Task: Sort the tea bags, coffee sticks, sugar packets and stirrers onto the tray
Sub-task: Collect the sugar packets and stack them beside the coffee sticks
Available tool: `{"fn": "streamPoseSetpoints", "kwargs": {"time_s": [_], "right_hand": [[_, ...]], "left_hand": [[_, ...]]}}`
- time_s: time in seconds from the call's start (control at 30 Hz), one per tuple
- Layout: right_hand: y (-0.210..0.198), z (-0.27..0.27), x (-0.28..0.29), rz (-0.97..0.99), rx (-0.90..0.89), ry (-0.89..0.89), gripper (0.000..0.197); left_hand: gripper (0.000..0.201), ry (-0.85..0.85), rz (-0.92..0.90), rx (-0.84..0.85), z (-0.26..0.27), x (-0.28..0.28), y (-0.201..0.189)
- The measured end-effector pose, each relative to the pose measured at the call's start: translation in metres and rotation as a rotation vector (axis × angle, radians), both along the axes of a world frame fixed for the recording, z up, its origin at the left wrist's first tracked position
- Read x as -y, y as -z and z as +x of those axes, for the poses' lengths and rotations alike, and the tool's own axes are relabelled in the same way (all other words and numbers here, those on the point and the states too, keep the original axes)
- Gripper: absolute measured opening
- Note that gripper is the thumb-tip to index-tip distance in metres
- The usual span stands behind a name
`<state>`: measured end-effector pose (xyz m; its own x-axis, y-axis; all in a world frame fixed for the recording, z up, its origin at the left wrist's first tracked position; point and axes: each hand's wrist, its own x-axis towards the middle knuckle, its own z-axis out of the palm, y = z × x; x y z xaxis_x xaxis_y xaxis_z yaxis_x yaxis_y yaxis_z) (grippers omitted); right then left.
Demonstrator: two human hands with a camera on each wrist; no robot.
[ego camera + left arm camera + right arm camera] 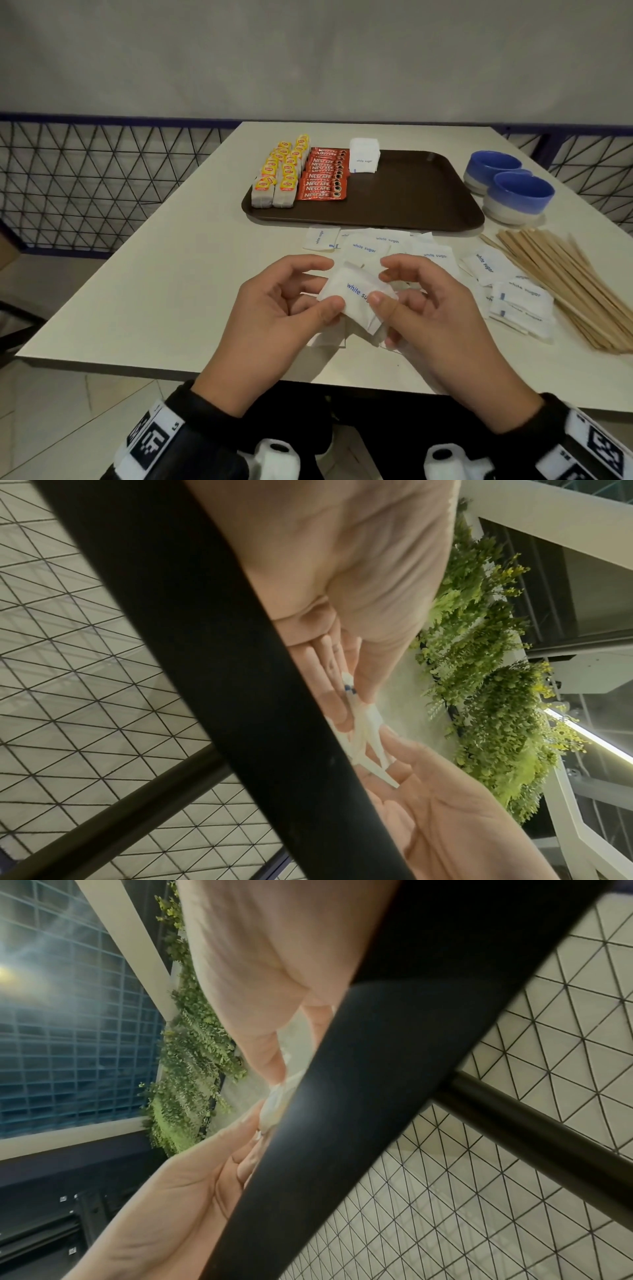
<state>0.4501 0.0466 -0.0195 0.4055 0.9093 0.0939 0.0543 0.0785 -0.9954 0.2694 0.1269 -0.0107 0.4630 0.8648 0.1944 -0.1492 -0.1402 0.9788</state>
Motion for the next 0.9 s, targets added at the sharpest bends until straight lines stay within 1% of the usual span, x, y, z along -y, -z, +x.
{"fn": "streamPoseSetpoints", "kwargs": {"time_s": [0.13, 0.23, 0.3, 0.47, 0.67, 0.83, 0.9], "right_hand": [[0.0047, 0.0016, 0.0000, 0.037, -0.012, -0.075, 0.012], [0.0049, 0.0027, 0.0008, 0.057, -0.016, -0.056, 0.011], [0.0045, 0.0019, 0.0007, 0.067, -0.045, -0.047, 0.009], [0.0053, 0.0040, 0.0003, 0.055, -0.077, -0.051, 0.013], [0.0056, 0.0046, 0.0014, 0.042, -0.021, -0.044, 0.012], [0.0032, 0.0040, 0.0044, 0.048, -0.048, -0.040, 0.013], [0.0019, 0.0060, 0.0041, 0.059, -0.078, -0.022, 0.018]], "left_hand": [[0.039, 0.020, -0.002, -0.025, 0.0002, 0.0022, -0.0021], [0.042, 0.048, -0.014, -0.058, 0.0013, 0.0019, -0.0017], [0.041, 0.065, -0.015, -0.072, 0.0014, 0.0006, -0.0002], [0.035, 0.058, -0.022, -0.076, -0.0003, 0.0008, 0.0011], [0.035, 0.066, -0.020, -0.086, -0.0029, 0.0002, 0.0021], [0.033, 0.079, -0.045, -0.042, -0.0044, 0.0007, 0.0039], [0.028, 0.074, -0.070, 0.001, -0.0045, 0.0008, 0.0029]]}}
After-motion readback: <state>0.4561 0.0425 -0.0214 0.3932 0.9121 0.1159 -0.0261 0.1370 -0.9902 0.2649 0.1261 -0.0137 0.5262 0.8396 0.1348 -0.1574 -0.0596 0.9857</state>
